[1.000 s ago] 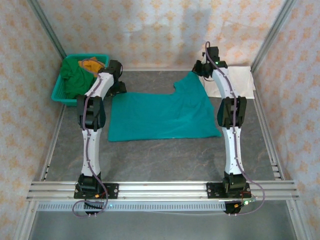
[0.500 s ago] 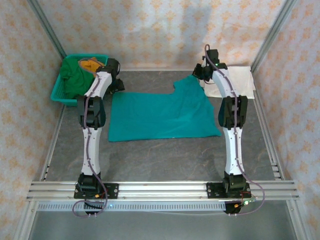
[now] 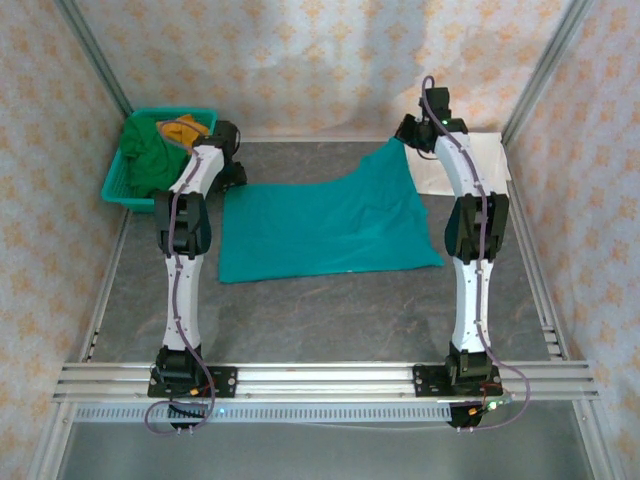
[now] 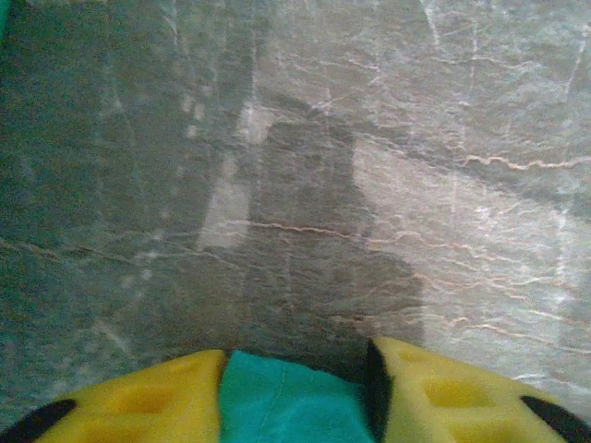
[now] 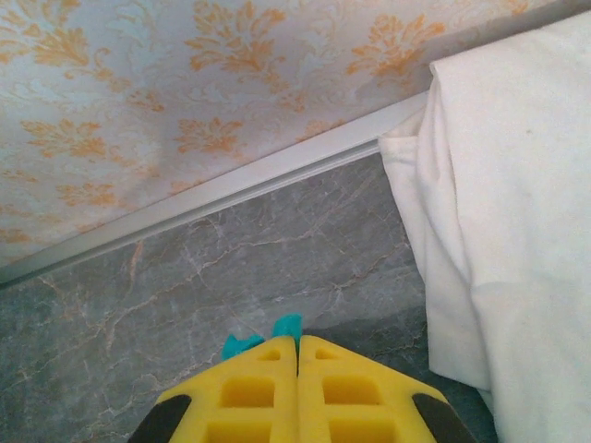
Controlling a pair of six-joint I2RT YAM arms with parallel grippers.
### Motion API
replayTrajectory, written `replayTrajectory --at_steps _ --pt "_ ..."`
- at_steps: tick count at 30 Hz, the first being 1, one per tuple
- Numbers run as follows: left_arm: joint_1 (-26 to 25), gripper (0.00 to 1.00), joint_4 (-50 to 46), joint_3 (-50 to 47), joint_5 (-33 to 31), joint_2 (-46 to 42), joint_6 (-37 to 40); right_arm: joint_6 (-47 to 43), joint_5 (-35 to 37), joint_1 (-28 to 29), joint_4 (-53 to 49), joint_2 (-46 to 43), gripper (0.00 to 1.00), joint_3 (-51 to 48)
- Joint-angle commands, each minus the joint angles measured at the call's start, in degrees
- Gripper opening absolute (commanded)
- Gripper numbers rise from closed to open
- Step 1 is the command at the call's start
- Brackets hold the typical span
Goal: Fold and stack the t-shirts
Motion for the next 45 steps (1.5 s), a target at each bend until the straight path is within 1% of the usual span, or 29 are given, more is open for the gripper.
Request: replayTrajectory --at_steps 1,2,5,6,10,12,14,16,19,23,28,33,39,45 --pt "0.2 0.34 0.2 -0.2 2.6 1.2 -0.1 0.7 0.5 -0.2 1.5 -2.7 0.0 -1.7" --pt "0.2 0.33 0.3 -0.2 2.5 1.3 -0.1 0.7 0.4 -0.2 1.8 -2.8 0.0 -2.0" --pt "0.2 0.23 0.1 0.3 2.2 1.2 0.1 0.5 1.7 -0.2 1.1 -3.1 0.0 -2.3" --pt "0.1 0.18 0.1 0.4 2.2 1.1 0.1 0.5 2.3 -0.2 1.0 -3.3 0.0 -2.4" --pt "-0.2 0.06 -0.3 0.7 1.0 0.5 0.8 0.7 4.1 -0.3 2.5 -5.1 0.0 -5.1" --pt "-0.5 0.04 -0.9 1.0 0.2 0.1 1.2 0.9 3.8 -0.3 3.5 -5.7 0.0 -6.3" --pt "-0.7 0.03 -0.7 0.8 -0.5 -0.4 1.4 0.8 3.5 -0.3 4.4 -6.3 0.0 -7.7" --pt "-0.8 0.01 -1.0 0.8 -1.5 -1.1 1.9 0.6 2.0 -0.3 6.7 -7.5 0.0 -10.2" --pt "-1.7 0.0 -1.4 0.2 -4.4 -2.8 3.0 0.3 -0.8 -0.3 11.6 -10.6 0.0 -15.6" --pt "-2.8 0.0 1.0 -4.0 -7.1 -6.8 4.9 -0.2 -1.8 -0.3 17.6 -15.8 0.0 -23.3" --pt "-3.1 0.0 8.0 -15.7 -8.8 -14.7 4.8 -0.8 -2.5 -0.3 22.7 -20.7 0.0 -31.2" --pt "-3.2 0.0 12.4 -23.9 -10.2 -20.9 4.4 -0.6 -2.4 -0.5 28.3 -25.0 0.0 -39.1" --pt "-3.4 0.0 17.0 -31.8 -12.0 -27.4 4.4 -0.5 -3.1 -1.3 31.9 -28.1 0.0 -44.6" --pt "-3.8 0.0 20.7 -39.4 -12.5 -31.3 4.5 -0.5 -3.6 -1.7 34.5 -30.2 0.0 -50.0"
